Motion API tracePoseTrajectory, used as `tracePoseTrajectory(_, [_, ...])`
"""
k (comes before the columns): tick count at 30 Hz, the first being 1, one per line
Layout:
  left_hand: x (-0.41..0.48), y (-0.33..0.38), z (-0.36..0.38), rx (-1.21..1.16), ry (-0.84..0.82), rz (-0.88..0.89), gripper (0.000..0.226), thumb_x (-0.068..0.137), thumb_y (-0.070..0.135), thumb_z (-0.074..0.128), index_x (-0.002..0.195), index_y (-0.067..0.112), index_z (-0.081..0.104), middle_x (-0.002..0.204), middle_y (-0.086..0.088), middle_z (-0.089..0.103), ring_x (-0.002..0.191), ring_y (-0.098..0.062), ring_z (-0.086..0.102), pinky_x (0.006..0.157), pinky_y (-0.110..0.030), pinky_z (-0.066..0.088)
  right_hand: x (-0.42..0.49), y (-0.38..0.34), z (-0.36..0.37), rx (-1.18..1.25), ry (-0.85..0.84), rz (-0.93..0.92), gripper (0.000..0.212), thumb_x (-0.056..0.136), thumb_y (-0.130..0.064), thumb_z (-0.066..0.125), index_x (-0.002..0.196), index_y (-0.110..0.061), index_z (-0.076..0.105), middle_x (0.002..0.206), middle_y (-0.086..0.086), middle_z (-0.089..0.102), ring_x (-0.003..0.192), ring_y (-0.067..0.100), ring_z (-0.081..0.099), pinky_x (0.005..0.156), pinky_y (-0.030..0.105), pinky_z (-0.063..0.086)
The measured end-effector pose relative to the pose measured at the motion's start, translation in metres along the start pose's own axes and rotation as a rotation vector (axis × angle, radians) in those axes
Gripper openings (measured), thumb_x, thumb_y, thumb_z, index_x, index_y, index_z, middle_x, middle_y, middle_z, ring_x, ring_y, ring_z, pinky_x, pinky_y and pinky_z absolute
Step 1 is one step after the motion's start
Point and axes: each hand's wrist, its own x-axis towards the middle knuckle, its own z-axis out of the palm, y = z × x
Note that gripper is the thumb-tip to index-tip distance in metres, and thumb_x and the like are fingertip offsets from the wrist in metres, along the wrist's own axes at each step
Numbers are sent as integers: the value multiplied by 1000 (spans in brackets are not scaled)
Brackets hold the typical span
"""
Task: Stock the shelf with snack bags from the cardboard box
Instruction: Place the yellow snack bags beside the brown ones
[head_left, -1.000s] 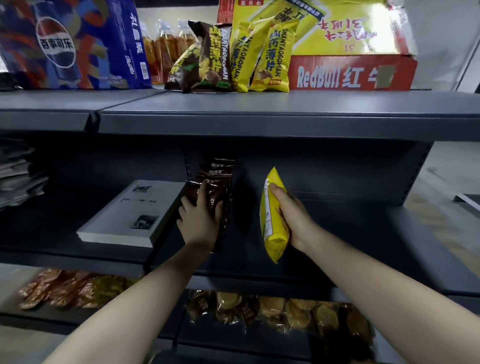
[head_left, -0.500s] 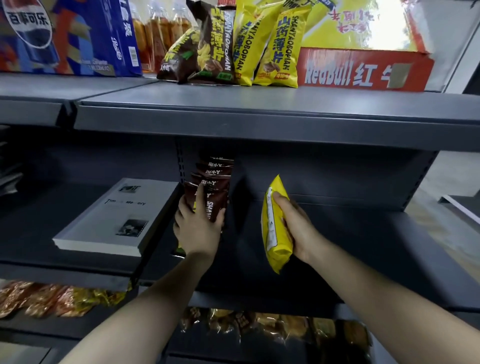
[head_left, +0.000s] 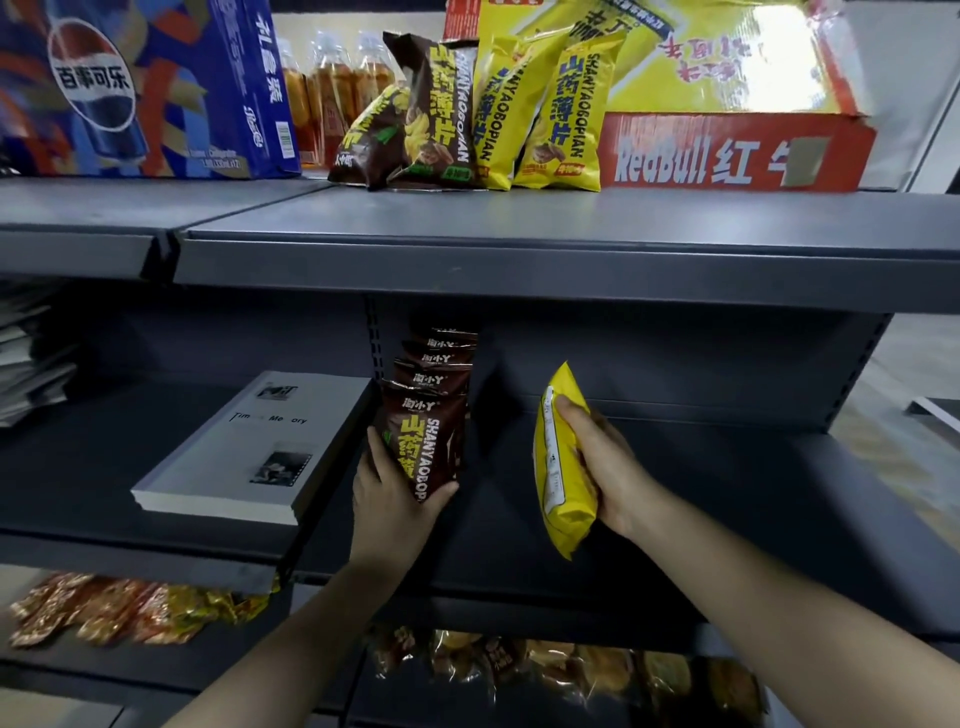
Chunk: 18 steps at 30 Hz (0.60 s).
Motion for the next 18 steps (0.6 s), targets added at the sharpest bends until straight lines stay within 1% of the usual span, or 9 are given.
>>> tracePoseTrajectory(3, [0,1,2,8,0,2,118,72,43,77,151,6,-3,144,-20,27,136,-35,25,111,-46,26,0,2,-2,3,9,-4,38,90,-47,57,122,-29,47,106,2,61,92,20,62,67,32,51])
tracePoseTrajectory(7, [3,3,8,11,33,-24,113,72,41,78,150,5,5,138,-20,34,130,-35,34,108,-46,31,2,8,-3,-30,28,-21,31,89,-46,59,114,-32,47,110,0,60,101,22,61,82,38,52])
tracePoseTrajectory(9, [4,3,7,17,6,-31,114,71,45,76,150,5,4,140,-21,31,132,-36,33,108,-48,29,2,12,-3,-49,37,-57,28,89,-45,60,111,-32,50,111,-2,60,100,19,61,85,37,52])
tracePoseTrajectory(11, [1,4,2,72,-6,-44,112,73,53,70,151,7,3,146,-22,25,137,-37,26,111,-54,24,2,13,-1,-97,46,-110,31,89,-43,61,115,-29,52,113,-1,62,99,17,62,84,35,53])
tracePoseTrajectory(12, [-2,5,-2,102,24,-13,108,75,55,66,151,8,5,148,-22,23,139,-38,23,113,-56,21,2,13,0,-129,54,-142,33,89,-43,60,118,-27,52,114,0,62,99,17,62,82,33,53])
tracePoseTrajectory(13, [-5,7,-7,119,85,74,100,79,55,62,150,8,9,149,-22,22,139,-38,22,112,-59,21,4,12,1,-159,67,-177,36,90,-42,60,120,-25,50,115,0,61,98,15,62,80,31,52])
tracePoseTrajectory(15, [-10,15,-16,137,211,401,75,88,44,54,145,8,22,146,-19,29,137,-34,28,110,-59,26,9,8,5,-213,89,-257,42,91,-40,59,127,-24,46,117,-1,59,98,12,61,78,27,50])
tracePoseTrajectory(16, [-12,20,-19,153,216,584,62,91,36,50,142,9,29,144,-15,35,136,-30,31,110,-56,29,12,5,7,-243,102,-293,46,91,-40,60,131,-24,43,118,-2,57,99,12,60,80,26,49])
tracePoseTrajectory(18, [-13,32,-18,182,101,884,44,90,23,47,131,10,48,137,-8,48,133,-22,39,109,-49,36,24,2,11,-308,131,-341,53,90,-38,61,136,-24,37,120,-3,55,101,13,58,83,26,48])
